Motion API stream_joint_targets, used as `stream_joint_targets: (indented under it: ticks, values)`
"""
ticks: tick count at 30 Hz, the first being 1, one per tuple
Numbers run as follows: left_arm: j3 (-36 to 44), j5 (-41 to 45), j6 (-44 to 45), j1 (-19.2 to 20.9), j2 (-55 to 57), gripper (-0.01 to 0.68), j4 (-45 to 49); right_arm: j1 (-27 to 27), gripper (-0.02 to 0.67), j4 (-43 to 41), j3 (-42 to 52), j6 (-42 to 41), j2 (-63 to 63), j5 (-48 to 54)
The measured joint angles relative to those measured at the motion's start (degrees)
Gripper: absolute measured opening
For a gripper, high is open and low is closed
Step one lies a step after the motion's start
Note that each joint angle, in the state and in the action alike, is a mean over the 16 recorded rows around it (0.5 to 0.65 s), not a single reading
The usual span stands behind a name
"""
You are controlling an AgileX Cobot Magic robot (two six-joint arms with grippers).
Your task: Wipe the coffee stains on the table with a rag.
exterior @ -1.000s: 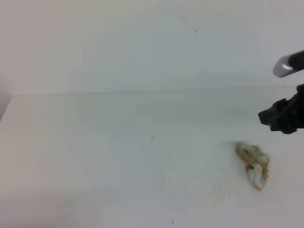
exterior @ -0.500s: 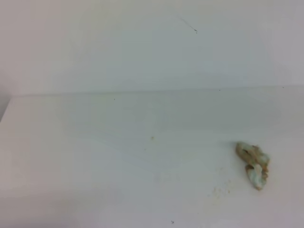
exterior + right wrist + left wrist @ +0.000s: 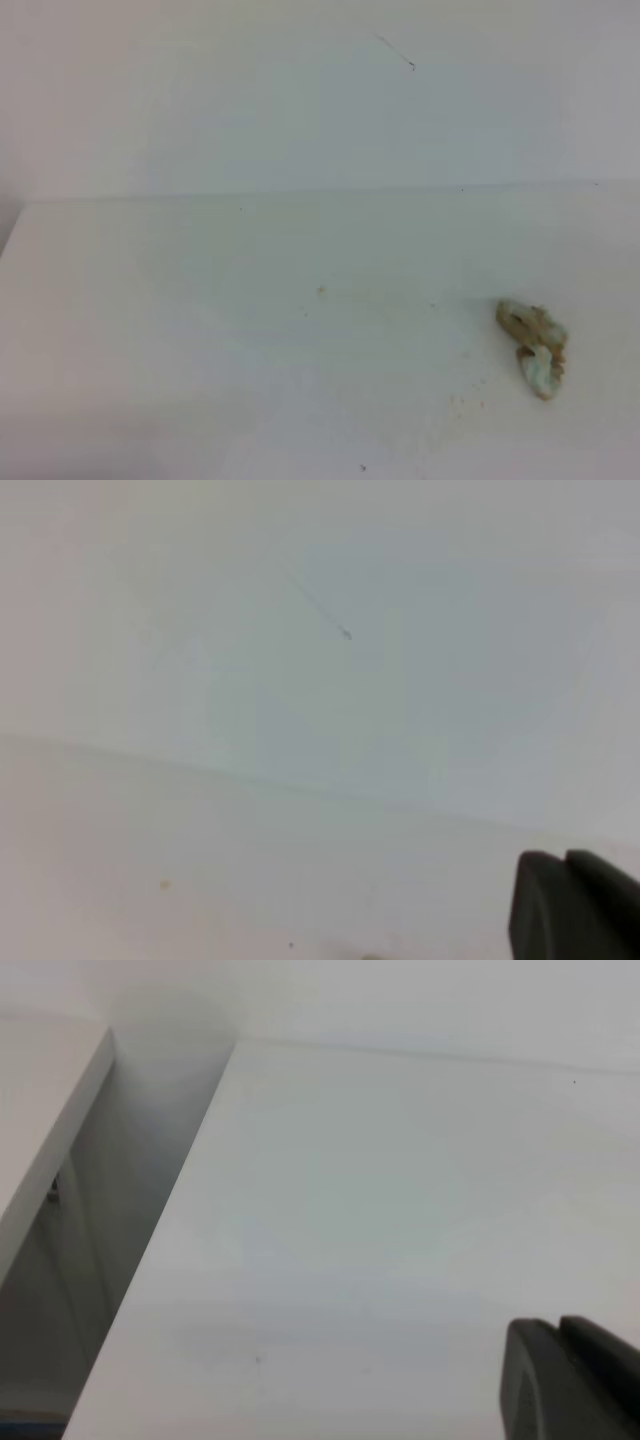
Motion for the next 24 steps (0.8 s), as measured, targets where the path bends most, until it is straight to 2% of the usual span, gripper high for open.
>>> stream_joint_targets:
  ticks: [5, 12, 18, 24]
  values:
    - [0.0, 0.0, 0.0, 0.0, 0.0, 0.001, 0.0, 0.02, 0.001, 0.11, 5.44, 0.01, -0.45, -2.11]
    - [-0.27, 0.11, 0.0, 0.0, 0.09, 0.0, 0.0, 0.01, 0.002, 0.12, 11.0, -0.01, -2.9, 0.25]
    - [-0.27, 0.11, 0.0, 0.0, 0.09, 0.0, 0.0, -0.07, 0.001, -0.93, 15.29, 0.0, -9.69, 2.36]
    - [0.0, 0.0, 0.0, 0.0, 0.0, 0.001, 0.0, -0.21, 0.001, -6.7, 19.93, 3.72, -19.4, 0.72]
